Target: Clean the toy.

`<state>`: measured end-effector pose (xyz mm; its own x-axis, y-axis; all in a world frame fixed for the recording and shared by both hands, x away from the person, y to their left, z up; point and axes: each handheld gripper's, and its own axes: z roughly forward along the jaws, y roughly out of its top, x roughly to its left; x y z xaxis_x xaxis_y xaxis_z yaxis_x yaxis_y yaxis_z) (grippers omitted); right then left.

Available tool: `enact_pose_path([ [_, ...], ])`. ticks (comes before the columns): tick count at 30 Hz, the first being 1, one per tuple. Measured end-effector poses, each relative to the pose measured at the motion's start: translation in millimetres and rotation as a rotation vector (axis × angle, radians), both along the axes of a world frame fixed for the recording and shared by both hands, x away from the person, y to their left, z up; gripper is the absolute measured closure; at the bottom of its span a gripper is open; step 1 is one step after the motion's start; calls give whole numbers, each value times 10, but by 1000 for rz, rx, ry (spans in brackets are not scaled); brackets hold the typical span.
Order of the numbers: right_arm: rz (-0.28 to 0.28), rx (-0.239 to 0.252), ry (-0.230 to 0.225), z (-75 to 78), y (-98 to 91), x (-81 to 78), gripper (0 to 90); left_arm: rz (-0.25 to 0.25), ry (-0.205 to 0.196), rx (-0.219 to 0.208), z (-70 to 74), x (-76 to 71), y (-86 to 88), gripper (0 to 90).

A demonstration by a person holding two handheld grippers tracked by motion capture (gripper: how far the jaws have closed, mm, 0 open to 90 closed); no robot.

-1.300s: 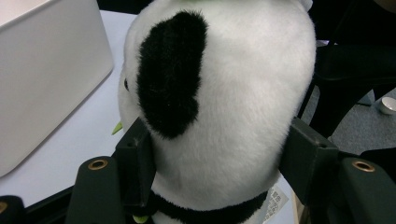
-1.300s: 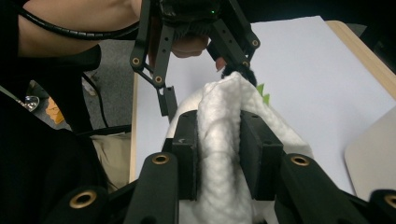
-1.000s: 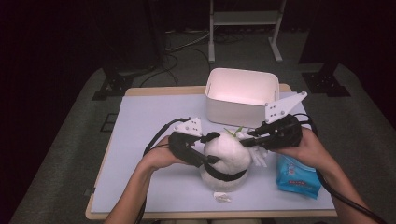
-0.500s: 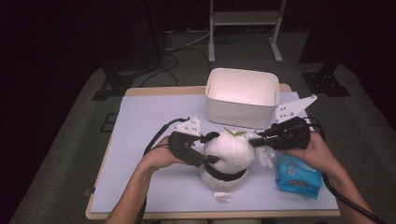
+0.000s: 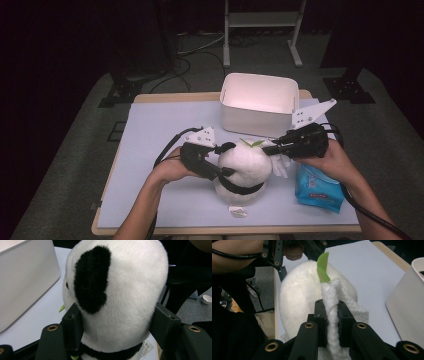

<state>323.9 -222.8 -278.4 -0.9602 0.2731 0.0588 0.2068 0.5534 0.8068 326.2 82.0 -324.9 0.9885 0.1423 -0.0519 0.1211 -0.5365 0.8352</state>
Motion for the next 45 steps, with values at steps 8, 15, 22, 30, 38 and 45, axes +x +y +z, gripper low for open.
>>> enact_pose_path([
  [8, -20, -11, 12, -46, -73, 2, 806, -5, -1, 4, 10, 4, -16, 355],
  [15, 27, 4, -25, 126, 64, -44, 807, -13, -11, 10, 27, -9, -48, 354],
  [22, 84, -2, -71, 350, 360, -79, 807, -20, -16, 16, 43, -15, -86, 354],
  [30, 149, 9, -82, 503, 764, -4, 809, -18, -4, 7, 33, -11, -77, 353],
  [38, 115, -57, -72, 332, 699, 31, 766, -23, -6, 2, 21, -21, -62, 349],
  [45, 118, -78, -125, 328, 493, -68, 705, -36, -11, 9, 36, -32, -93, 348],
])
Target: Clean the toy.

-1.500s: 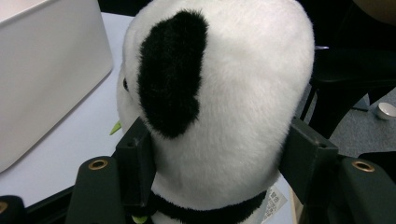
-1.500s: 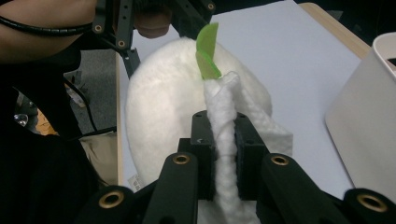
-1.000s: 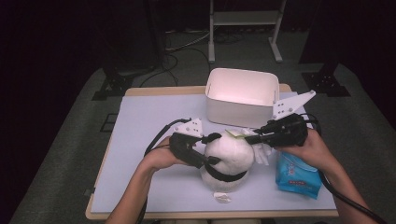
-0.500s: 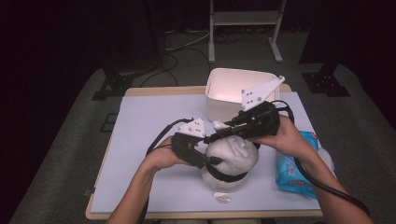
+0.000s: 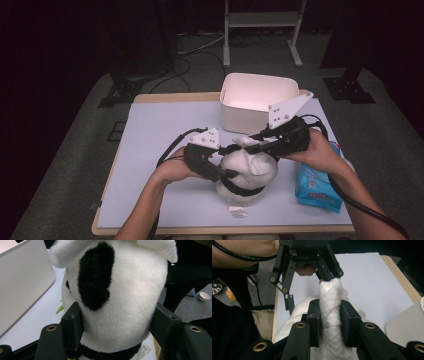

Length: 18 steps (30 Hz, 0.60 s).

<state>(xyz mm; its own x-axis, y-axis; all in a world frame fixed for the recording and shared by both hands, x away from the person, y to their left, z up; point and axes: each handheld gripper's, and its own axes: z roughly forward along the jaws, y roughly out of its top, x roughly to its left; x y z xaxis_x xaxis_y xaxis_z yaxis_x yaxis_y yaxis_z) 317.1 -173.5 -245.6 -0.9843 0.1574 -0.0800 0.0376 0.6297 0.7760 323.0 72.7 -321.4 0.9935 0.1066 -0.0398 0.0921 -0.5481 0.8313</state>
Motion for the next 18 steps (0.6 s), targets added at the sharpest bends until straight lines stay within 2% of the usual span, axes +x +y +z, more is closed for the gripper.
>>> enact_pose_path([
  [4, -16, -4, -27, -4, -117, -47, 677, 6, 3, 0, -1, 8, 2, 348],
  [7, -34, -26, -47, -29, -180, -72, 675, 7, 4, 0, -2, 13, 4, 347],
  [15, -70, -20, -31, -123, -311, -67, 733, 7, 4, -1, -5, 13, 4, 347],
  [18, -86, -10, -11, -164, -359, -65, 765, 11, 7, -4, -12, 13, -2, 342],
])
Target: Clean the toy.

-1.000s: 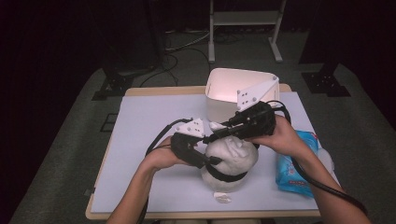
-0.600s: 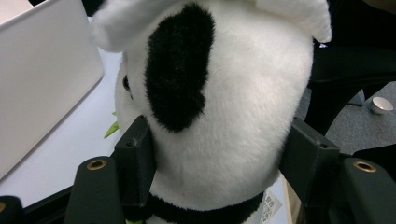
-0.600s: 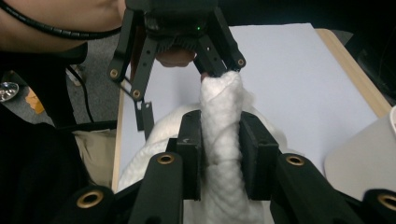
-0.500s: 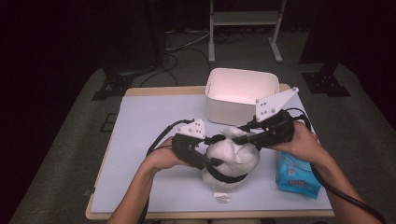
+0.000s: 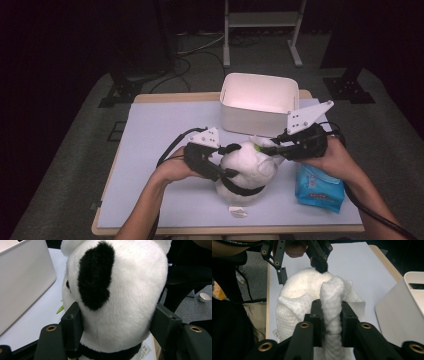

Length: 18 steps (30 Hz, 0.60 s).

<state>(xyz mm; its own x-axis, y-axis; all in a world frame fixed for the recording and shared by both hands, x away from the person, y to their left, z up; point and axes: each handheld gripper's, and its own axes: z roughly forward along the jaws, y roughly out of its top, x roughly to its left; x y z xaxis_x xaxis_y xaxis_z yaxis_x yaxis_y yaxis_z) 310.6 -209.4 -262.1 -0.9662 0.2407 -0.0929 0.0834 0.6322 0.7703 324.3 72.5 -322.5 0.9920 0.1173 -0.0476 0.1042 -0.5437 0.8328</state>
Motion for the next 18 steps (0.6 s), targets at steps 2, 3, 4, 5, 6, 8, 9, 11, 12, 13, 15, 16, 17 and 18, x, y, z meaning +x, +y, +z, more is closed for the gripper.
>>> enact_pose_path([
  [2, -7, 9, 13, -33, -21, 0, 777, 1, 2, 0, -2, 2, -9, 335],
  [3, -10, 11, 11, -47, -36, -2, 779, 0, 4, 0, -2, 4, -10, 330],
  [4, -12, 16, 12, -57, -44, -1, 781, -1, 4, 0, -4, 8, -11, 322],
  [5, -15, 16, 18, -64, -53, -3, 784, 1, 7, -2, -7, 11, -12, 311],
  [6, -14, 15, 13, -73, -61, 0, 786, 3, 10, -5, -11, 14, -13, 300],
  [8, -21, 17, 21, -86, -72, 1, 788, 5, 18, -9, -20, 20, -15, 281],
  [9, -20, 19, 17, -96, -78, 0, 789, 8, 23, -10, -24, 24, -17, 262],
  [11, -28, 19, 22, -107, -90, -4, 790, 15, 36, -5, -34, 33, -14, 234],
  [12, -30, 20, 20, -114, -103, -5, 790, 17, 40, -1, -42, 36, -13, 214],
  [13, -32, 22, 21, -119, -113, -6, 790, 19, 43, 10, -54, 40, -13, 202],
  [15, -39, 26, 23, -133, -143, -7, 791, 21, 53, 17, -88, 47, -25, 193],
  [16, -43, 29, 26, -141, -154, -11, 790, 22, 58, 13, -103, 48, -39, 193],
  [17, -43, 34, 28, -148, -165, -12, 790, 21, 55, 8, -114, 46, -55, 194],
  [18, -48, 30, 27, -152, -176, -17, 790, 20, 58, 3, -113, 48, -64, 202],
])
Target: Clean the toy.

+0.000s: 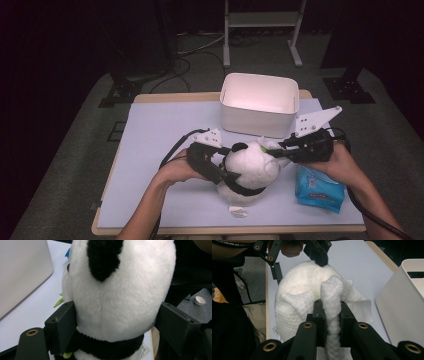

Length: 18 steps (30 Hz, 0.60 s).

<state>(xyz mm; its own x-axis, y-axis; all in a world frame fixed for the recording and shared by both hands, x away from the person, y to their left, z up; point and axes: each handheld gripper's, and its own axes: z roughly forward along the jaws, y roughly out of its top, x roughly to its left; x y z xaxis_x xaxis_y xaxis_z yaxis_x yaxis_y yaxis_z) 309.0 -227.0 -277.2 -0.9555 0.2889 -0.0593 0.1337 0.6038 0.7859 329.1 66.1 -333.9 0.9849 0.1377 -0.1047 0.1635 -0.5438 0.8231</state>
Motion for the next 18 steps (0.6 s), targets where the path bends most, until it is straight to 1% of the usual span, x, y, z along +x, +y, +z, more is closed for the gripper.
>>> enact_pose_path([
  [3, -6, 2, 1, 8, -24, -8, 790, -6, -12, -12, 5, -9, -11, 290],
  [4, -12, 2, -4, 19, -30, -14, 791, -11, -15, -16, 9, -15, -13, 320],
  [6, -7, 24, -2, 56, -49, -17, 797, -16, -25, -20, 22, -25, -22, 359],
  [7, -14, 36, -9, 81, -54, -18, 799, -19, -29, -17, 32, -28, -31, 369],
  [8, -10, 56, -13, 115, -57, -14, 802, -24, -32, -20, 37, -34, -42, 378],
  [9, -6, 63, -15, 142, -47, -11, 803, -27, -35, -18, 41, -41, -56, 381],
  [10, -7, 63, -21, 169, -26, -14, 804, -32, -41, -15, 48, -48, -71, 382],
  [13, 15, 66, -34, 244, 57, -20, 808, -41, -49, -10, 62, -61, -109, 383],
  [15, 33, 54, -44, 290, 143, -29, 811, -42, -55, -10, 69, -67, -137, 385],
  [17, 51, 28, -48, 309, 238, -52, 811, -42, -55, -10, 66, -68, -135, 388],
  [18, 56, 0, -55, 302, 283, -62, 810, -41, -53, -13, 61, -67, -127, 390],
])
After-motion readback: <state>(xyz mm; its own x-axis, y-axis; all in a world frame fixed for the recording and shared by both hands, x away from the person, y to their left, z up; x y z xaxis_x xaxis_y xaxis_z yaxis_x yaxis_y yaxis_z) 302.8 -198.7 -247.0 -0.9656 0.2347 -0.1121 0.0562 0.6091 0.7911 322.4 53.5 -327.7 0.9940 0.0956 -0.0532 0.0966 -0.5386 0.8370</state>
